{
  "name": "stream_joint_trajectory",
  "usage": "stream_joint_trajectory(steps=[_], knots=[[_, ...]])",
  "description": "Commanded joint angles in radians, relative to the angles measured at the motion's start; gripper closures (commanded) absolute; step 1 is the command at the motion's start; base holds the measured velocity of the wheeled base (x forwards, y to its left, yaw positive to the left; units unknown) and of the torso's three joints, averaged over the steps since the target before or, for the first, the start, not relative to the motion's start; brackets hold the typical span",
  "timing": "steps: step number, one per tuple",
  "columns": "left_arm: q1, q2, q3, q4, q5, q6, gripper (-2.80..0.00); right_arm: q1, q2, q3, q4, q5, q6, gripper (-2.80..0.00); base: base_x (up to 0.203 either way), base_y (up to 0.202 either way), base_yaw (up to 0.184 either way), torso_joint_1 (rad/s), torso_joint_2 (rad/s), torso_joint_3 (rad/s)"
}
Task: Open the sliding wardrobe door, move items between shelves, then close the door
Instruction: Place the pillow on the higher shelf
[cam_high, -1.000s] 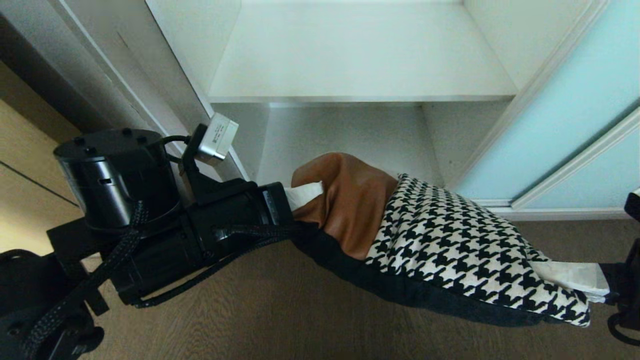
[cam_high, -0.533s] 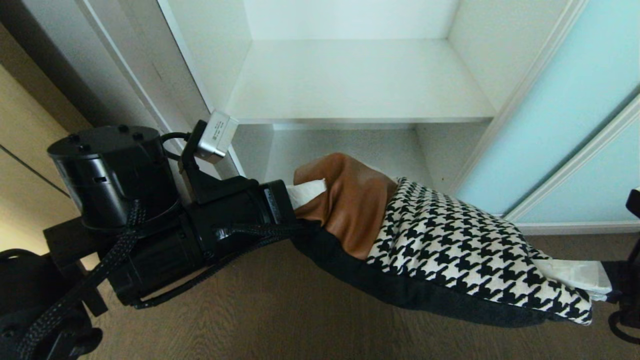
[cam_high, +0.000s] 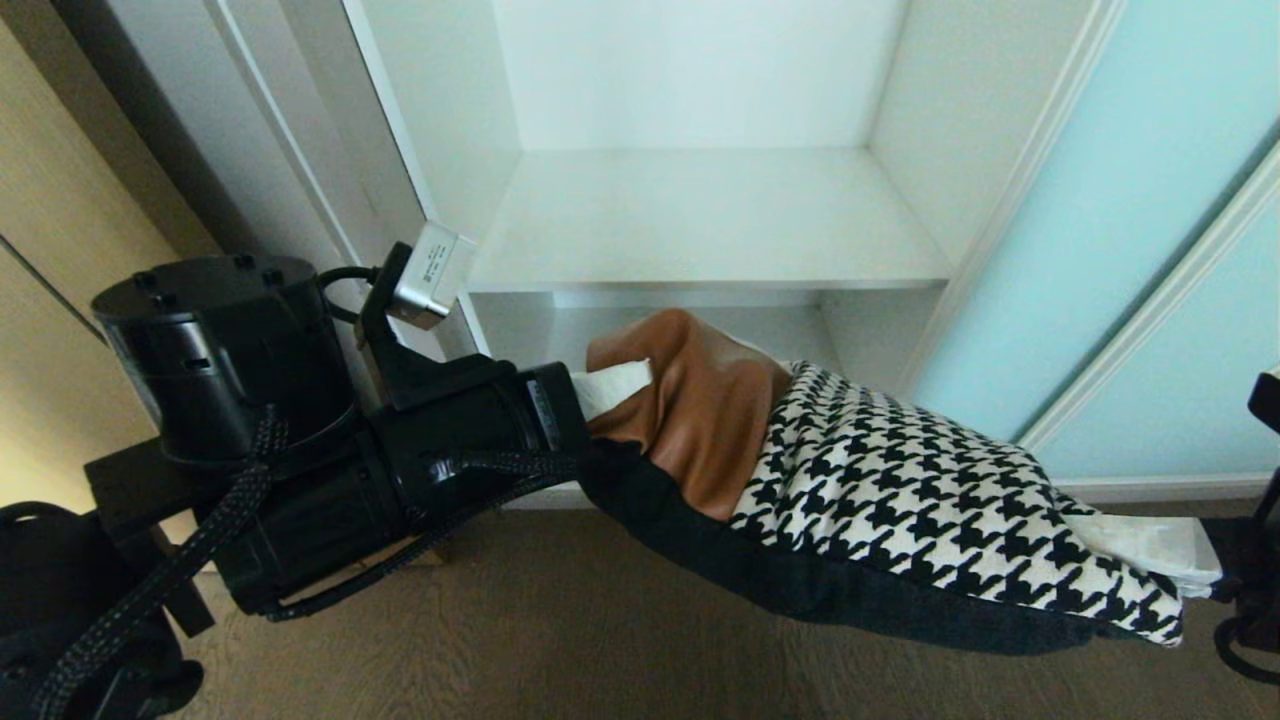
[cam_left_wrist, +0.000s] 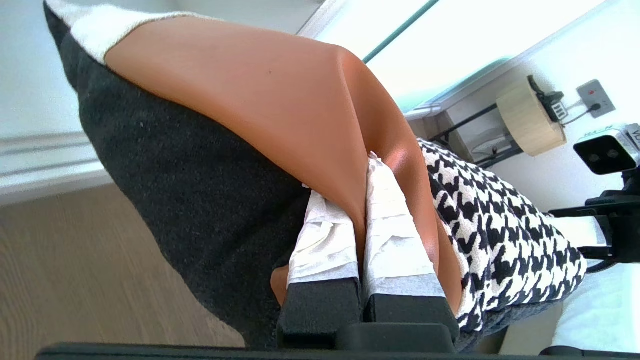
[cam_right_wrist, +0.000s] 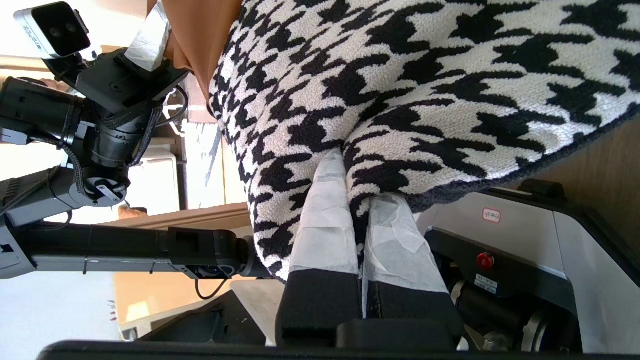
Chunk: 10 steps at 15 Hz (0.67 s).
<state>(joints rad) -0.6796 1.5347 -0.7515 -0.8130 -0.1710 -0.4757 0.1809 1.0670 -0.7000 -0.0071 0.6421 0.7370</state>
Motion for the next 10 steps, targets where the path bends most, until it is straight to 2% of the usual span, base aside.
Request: stream_joint_trajectory(steps=[1, 7, 10], knots=[[0.000, 0.004, 0.001, -0.005, -0.002, -0.003, 0.00, 0.000, 0.001, 0.002, -0.001, 0.004, 0.004, 0.00, 0.000, 0.000, 0.000, 0.004, 0.00, 0.193], [0.000, 0.009, 0.001, -0.005, -0.003, -0.001, 0.00, 0.000, -0.006, 0.008, -0.001, 0.004, 0.009, 0.00, 0.000, 0.000, 0.000, 0.003, 0.00, 0.200], [0.000, 0.010, 0.001, -0.006, -0.001, -0.001, 0.00, 0.000, 0.002, 0.010, -0.001, 0.004, 0.010, 0.00, 0.000, 0.000, 0.000, -0.001, 0.00, 0.092]])
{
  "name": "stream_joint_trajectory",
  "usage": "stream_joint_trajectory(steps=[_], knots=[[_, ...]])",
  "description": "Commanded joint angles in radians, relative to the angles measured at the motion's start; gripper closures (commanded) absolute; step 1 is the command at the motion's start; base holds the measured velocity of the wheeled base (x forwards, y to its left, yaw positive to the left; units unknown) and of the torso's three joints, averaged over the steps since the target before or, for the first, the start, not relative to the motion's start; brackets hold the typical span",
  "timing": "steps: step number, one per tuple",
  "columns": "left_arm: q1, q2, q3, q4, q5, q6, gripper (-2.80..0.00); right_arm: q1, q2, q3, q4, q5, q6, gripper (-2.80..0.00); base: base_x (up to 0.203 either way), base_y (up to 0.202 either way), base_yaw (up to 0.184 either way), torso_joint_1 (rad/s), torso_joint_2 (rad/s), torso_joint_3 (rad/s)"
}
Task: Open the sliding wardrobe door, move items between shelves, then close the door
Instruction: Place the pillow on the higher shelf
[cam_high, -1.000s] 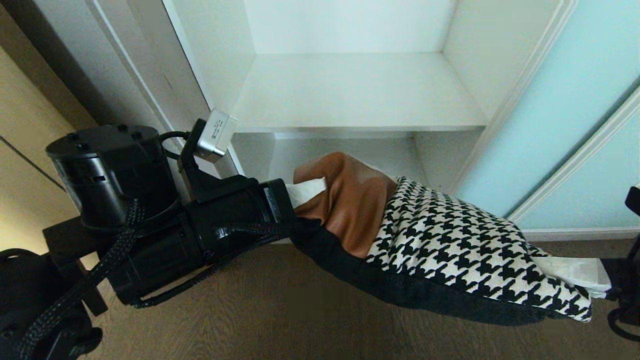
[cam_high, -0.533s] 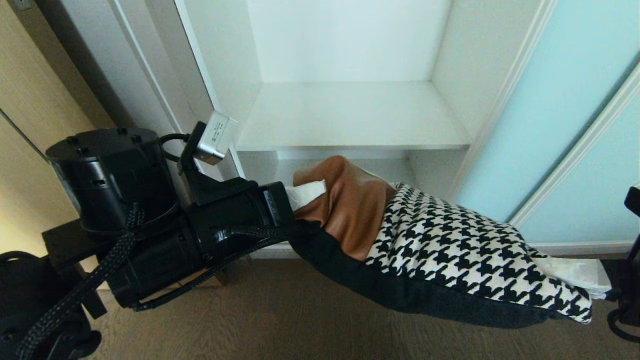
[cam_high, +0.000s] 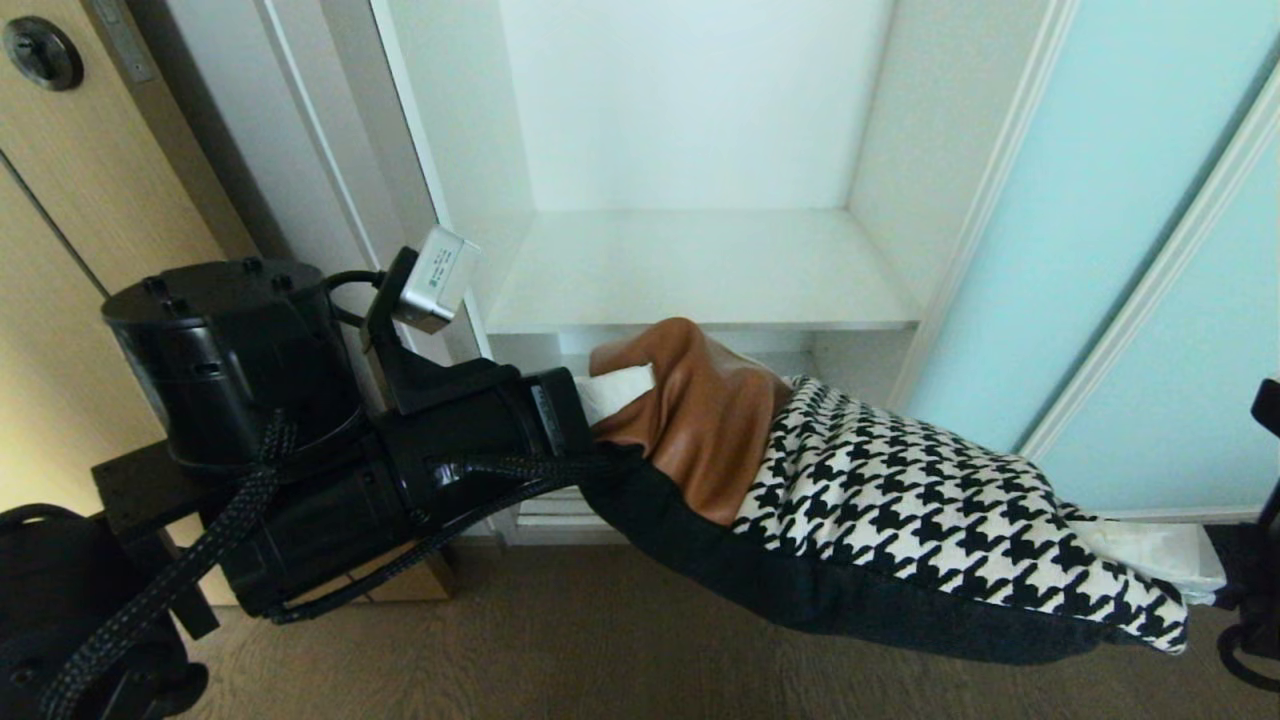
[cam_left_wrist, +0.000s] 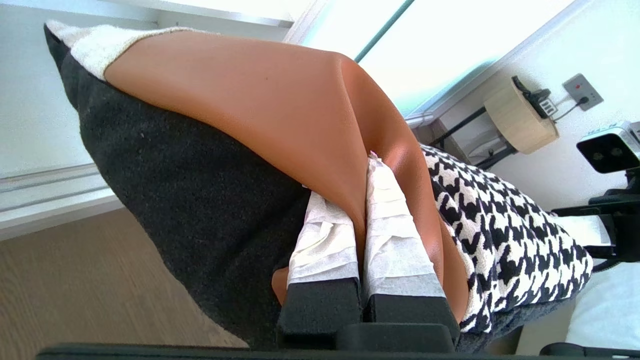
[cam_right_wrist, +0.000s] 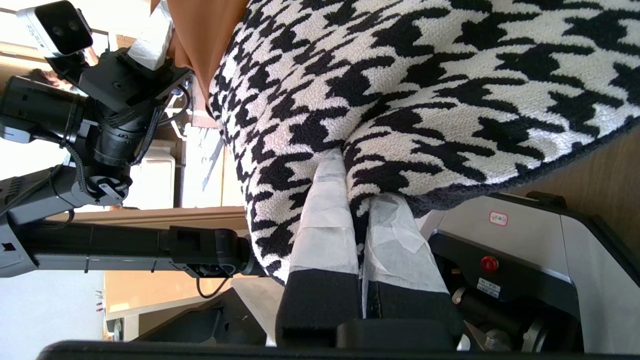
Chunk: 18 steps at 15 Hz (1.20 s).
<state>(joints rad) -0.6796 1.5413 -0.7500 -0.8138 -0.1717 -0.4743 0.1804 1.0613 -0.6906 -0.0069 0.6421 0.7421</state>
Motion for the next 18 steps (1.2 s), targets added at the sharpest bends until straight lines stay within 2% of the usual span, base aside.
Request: stream_joint_trajectory(steps=[1, 18], knots=[[0.000, 0.003, -0.001, -0.005, 0.000, -0.003, 0.00, 0.002, 0.005, 0.002, -0.001, 0.004, 0.004, 0.00, 0.000, 0.000, 0.000, 0.000, 0.00, 0.029], [0.002, -0.073, -0.005, -0.005, 0.001, -0.001, 0.00, 0.031, -0.047, -0.070, -0.002, 0.004, 0.003, 0.00, 0.000, 0.000, 0.000, 0.000, 0.00, 0.000]])
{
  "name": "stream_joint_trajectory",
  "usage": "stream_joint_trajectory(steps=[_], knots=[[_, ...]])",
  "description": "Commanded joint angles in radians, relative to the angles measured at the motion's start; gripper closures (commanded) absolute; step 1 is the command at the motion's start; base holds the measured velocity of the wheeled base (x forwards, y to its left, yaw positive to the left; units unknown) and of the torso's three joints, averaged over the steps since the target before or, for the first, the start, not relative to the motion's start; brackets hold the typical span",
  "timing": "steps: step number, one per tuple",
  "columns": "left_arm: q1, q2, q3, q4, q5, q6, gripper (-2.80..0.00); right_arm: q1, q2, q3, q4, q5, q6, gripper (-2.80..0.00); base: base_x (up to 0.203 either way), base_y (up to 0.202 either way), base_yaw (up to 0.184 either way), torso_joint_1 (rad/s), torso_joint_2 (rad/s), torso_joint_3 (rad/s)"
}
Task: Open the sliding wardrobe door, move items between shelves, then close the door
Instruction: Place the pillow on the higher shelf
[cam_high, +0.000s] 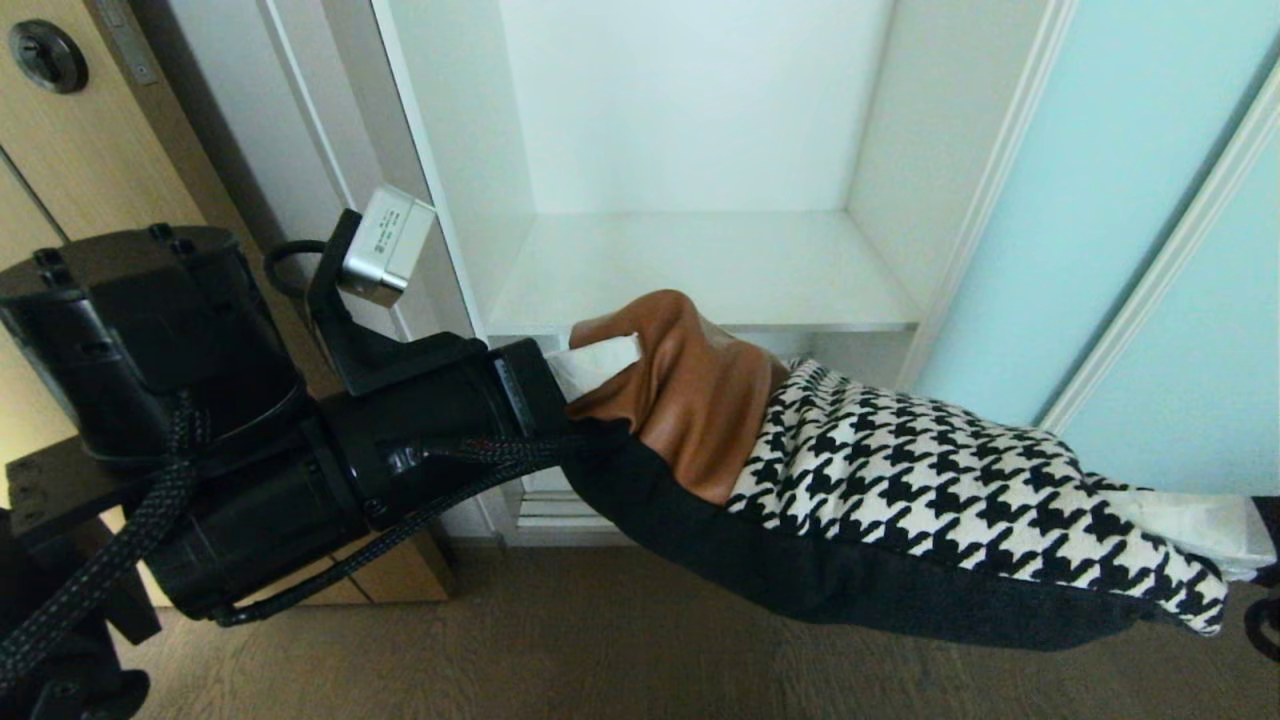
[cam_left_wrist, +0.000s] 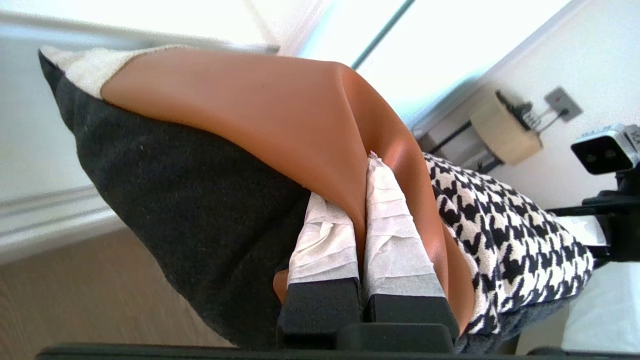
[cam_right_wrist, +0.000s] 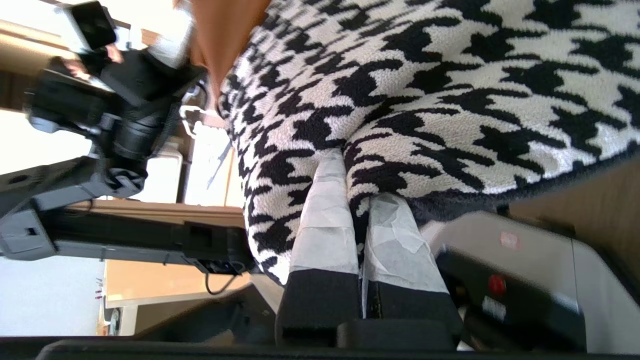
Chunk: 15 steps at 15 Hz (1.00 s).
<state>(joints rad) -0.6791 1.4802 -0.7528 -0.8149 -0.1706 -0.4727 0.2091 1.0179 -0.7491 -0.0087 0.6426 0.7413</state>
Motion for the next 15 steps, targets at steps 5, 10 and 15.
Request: stream_joint_trajectory(steps=[5, 10, 15], knots=[[0.012, -0.041, 0.006, -0.003, 0.003, -0.001, 0.00, 0.054, 0.134, -0.163, -0.002, -0.005, 0.001, 0.00, 0.000, 0.000, 0.000, 0.000, 0.00, 0.000], [0.036, -0.054, 0.003, -0.003, 0.005, 0.002, 0.00, 0.061, 0.238, -0.249, -0.004, -0.004, -0.008, 0.00, 0.000, 0.000, 0.000, 0.000, 0.00, 0.000], [0.047, -0.084, 0.003, 0.000, 0.005, 0.002, 0.00, 0.109, 0.283, -0.351, -0.002, -0.008, -0.005, 0.00, 0.000, 0.000, 0.000, 0.000, 0.00, 0.000]])
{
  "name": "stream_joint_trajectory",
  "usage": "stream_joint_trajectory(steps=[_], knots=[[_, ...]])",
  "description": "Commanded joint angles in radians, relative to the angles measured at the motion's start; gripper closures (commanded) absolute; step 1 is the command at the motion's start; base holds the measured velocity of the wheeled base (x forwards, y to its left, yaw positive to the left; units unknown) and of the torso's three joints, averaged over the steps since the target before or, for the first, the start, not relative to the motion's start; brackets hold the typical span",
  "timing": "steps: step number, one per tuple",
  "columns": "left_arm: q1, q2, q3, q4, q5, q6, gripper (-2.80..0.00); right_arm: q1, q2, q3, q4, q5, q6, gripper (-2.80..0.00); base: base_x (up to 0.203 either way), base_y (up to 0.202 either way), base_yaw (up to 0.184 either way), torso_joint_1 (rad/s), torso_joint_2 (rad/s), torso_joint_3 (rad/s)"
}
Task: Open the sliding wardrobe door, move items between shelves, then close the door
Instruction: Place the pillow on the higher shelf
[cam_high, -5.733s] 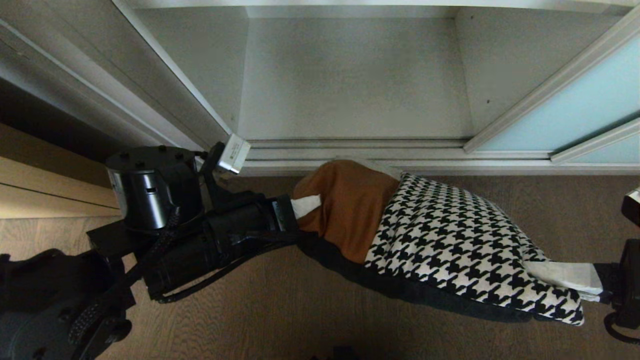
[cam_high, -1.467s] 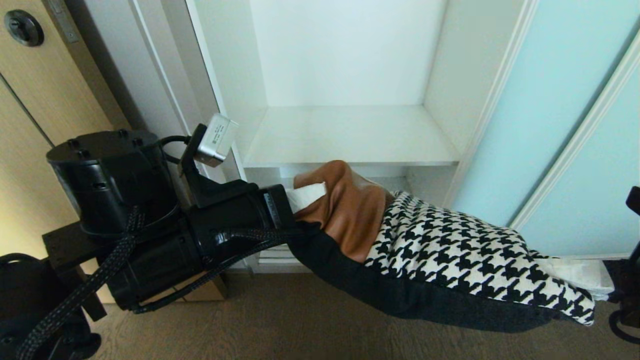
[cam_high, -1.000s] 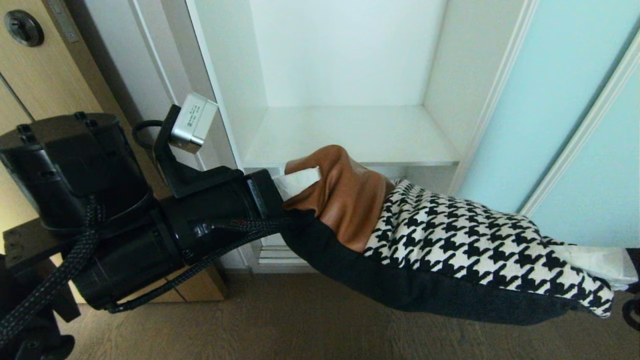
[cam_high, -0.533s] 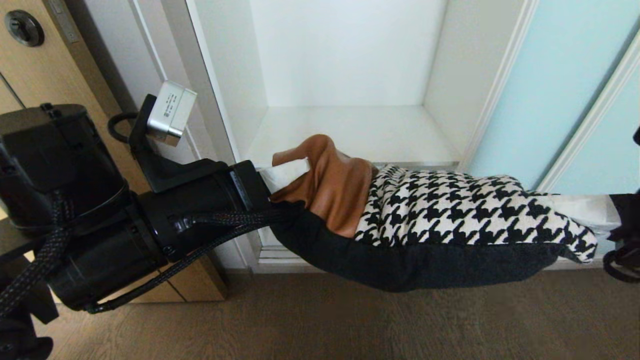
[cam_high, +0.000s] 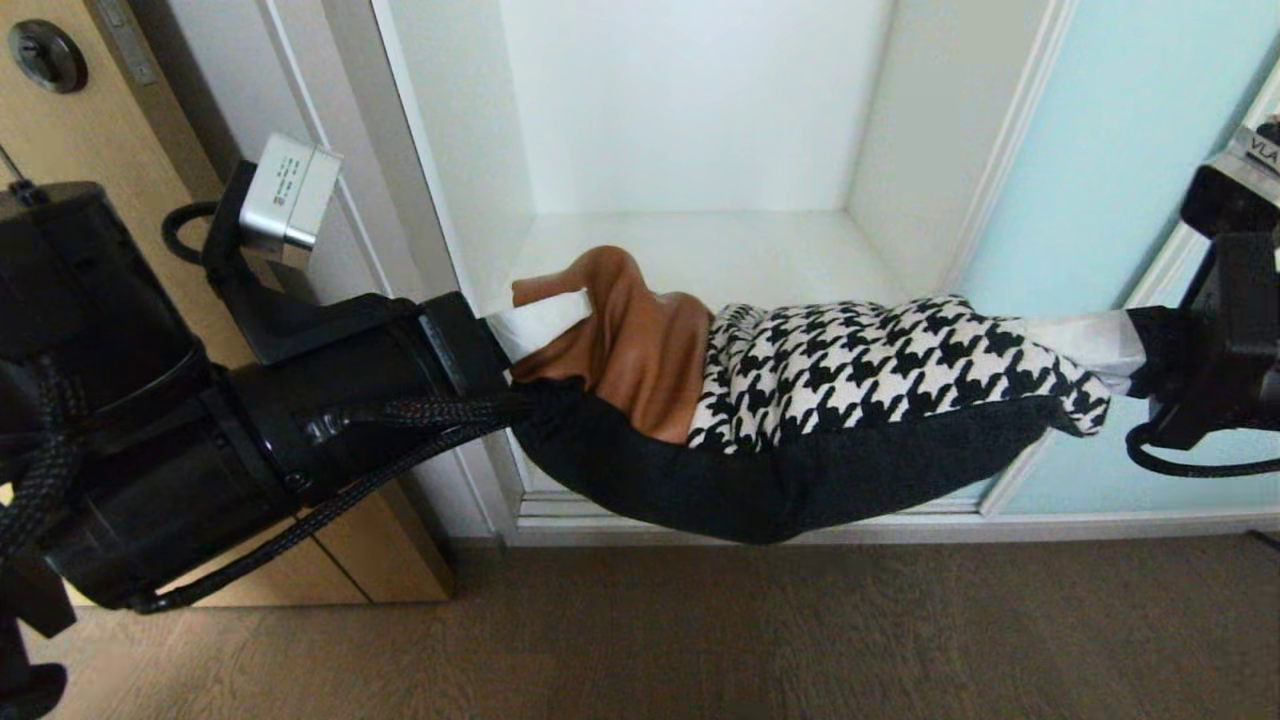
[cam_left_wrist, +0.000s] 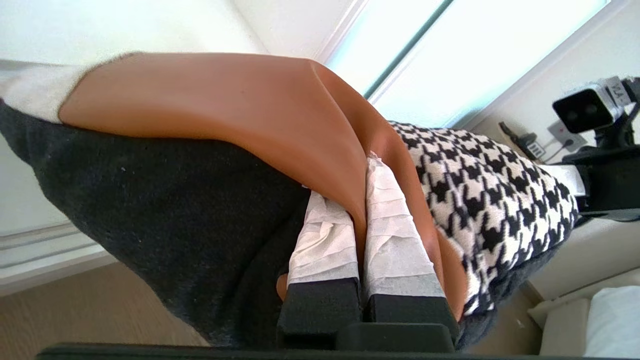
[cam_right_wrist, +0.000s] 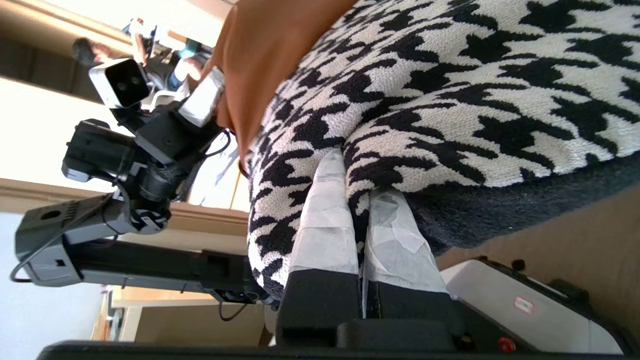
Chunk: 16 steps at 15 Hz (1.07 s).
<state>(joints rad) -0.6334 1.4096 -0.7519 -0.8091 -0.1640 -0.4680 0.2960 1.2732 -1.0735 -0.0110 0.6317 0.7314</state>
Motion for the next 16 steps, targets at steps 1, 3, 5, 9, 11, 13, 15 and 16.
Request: stream_joint_trajectory(steps=[1, 3, 5, 9, 11, 13, 15, 16], knots=[[0.001, -0.014, 0.002, -0.005, -0.002, -0.003, 0.00, 0.028, 0.029, -0.033, 0.000, 0.002, 0.005, 0.00, 0.000, 0.000, 0.000, 0.000, 0.00, 0.000], [0.021, -0.016, 0.002, -0.007, -0.002, -0.003, 0.00, 0.038, 0.028, -0.055, 0.006, 0.002, 0.003, 0.00, 0.000, 0.000, 0.000, 0.000, 0.00, 0.000], [0.021, -0.014, 0.002, -0.008, -0.002, -0.003, 0.00, 0.038, 0.028, -0.055, 0.006, 0.002, 0.002, 0.00, 0.027, 0.000, 0.000, -0.002, 0.00, 0.000], [0.021, -0.014, 0.000, -0.008, -0.005, -0.001, 0.00, 0.050, 0.022, -0.056, 0.006, 0.002, 0.002, 0.00, 0.185, 0.000, 0.001, 0.004, 0.00, 0.002], [0.020, -0.017, 0.002, -0.008, -0.006, -0.003, 0.00, 0.055, 0.017, -0.056, 0.005, 0.002, 0.002, 0.00, 0.197, 0.000, 0.001, 0.004, 0.00, 0.001], [0.020, -0.017, 0.001, -0.008, -0.007, -0.003, 0.00, 0.064, 0.013, -0.058, 0.001, 0.002, 0.002, 0.00, 0.197, 0.000, 0.001, 0.002, 0.00, 0.007], [0.020, -0.013, -0.004, -0.008, -0.009, -0.001, 0.00, 0.068, 0.014, -0.068, 0.002, 0.002, 0.001, 0.00, 0.195, 0.000, 0.001, -0.001, 0.00, 0.004], [0.020, -0.012, -0.004, -0.007, -0.009, -0.001, 0.00, 0.068, 0.017, -0.074, 0.002, 0.002, 0.002, 0.00, 0.200, 0.000, -0.003, 0.002, 0.00, 0.001]])
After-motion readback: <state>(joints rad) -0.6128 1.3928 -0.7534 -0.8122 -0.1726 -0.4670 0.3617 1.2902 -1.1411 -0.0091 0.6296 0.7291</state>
